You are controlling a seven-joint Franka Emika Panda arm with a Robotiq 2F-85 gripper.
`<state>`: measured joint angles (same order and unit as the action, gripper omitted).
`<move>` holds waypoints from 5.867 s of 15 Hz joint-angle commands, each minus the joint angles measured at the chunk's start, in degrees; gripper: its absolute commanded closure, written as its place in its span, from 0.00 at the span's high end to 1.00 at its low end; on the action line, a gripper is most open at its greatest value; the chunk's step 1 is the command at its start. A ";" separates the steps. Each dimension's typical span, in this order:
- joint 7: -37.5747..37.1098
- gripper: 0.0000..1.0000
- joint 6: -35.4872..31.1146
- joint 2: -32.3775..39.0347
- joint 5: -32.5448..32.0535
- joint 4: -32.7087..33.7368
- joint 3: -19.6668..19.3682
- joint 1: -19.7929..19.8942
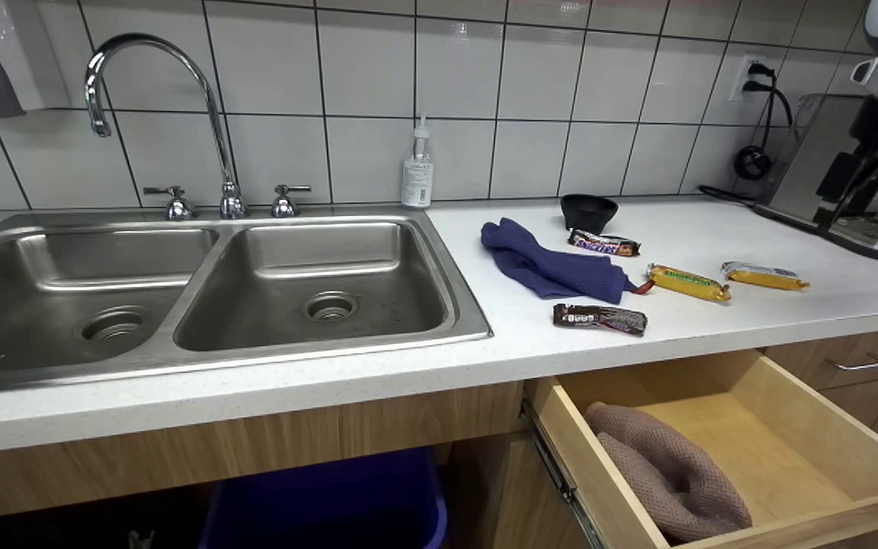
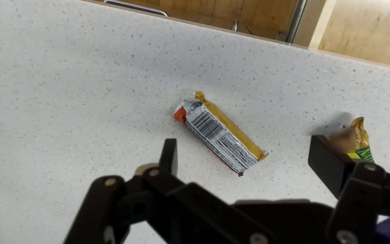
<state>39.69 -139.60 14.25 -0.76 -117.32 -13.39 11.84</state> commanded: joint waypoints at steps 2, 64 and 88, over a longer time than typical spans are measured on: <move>1.76 1.00 -1.85 3.77 -3.43 3.12 1.93 2.31; 24.32 0.19 6.26 25.48 -11.20 23.94 7.94 4.55; 15.32 0.18 -1.11 9.44 -11.34 2.92 8.06 0.41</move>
<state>57.43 -138.13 29.20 -10.99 -107.11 -5.63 12.80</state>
